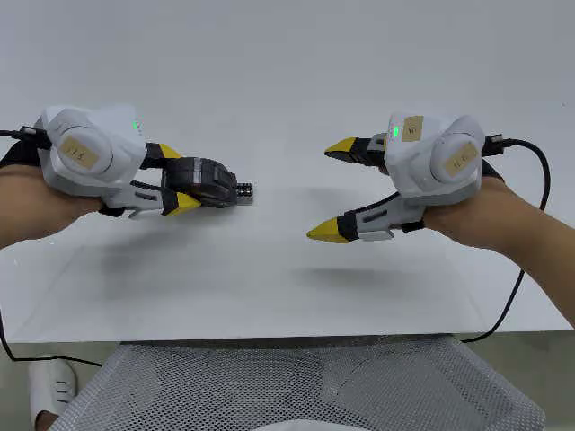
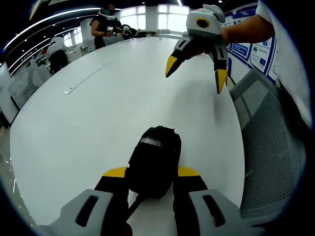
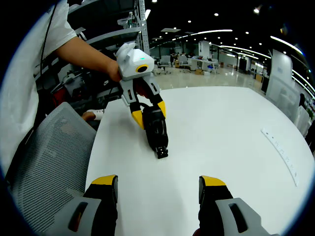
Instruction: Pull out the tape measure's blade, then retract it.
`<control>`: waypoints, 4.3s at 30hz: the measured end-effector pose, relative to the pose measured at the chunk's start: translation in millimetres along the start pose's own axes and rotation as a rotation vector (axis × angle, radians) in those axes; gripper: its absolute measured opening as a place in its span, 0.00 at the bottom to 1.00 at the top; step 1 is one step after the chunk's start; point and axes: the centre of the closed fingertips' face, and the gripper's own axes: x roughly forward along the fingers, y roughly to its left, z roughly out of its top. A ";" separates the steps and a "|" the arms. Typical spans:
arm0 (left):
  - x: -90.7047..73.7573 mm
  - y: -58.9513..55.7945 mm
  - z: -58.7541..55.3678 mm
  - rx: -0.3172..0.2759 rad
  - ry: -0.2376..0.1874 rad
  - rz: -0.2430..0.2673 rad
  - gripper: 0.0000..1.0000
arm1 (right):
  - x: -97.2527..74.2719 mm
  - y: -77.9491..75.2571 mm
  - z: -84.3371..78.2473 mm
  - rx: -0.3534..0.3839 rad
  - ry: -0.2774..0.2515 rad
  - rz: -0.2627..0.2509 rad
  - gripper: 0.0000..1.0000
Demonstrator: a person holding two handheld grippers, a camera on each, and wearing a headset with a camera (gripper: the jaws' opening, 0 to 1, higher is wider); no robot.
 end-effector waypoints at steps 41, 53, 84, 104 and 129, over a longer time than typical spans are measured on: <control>1.1 0.0 -3.5 0.047 0.032 -0.043 0.27 | 99.2 -10.0 7.0 -0.150 0.015 0.069 0.21; 1.4 -0.5 -3.0 0.050 0.029 -0.045 0.27 | 111.1 -11.6 11.3 -0.168 0.008 0.071 0.15; 0.9 -1.3 -3.2 0.078 0.025 -0.066 0.26 | 105.2 -7.0 10.9 -0.183 0.003 0.092 0.10; 0.6 -1.6 -3.3 0.084 0.024 -0.074 0.26 | 85.4 -12.7 -3.0 -0.172 0.022 0.078 0.10; 3.5 -1.9 -2.1 0.103 0.034 -0.087 0.26 | 44.9 -25.3 -42.6 -0.129 0.085 0.040 0.10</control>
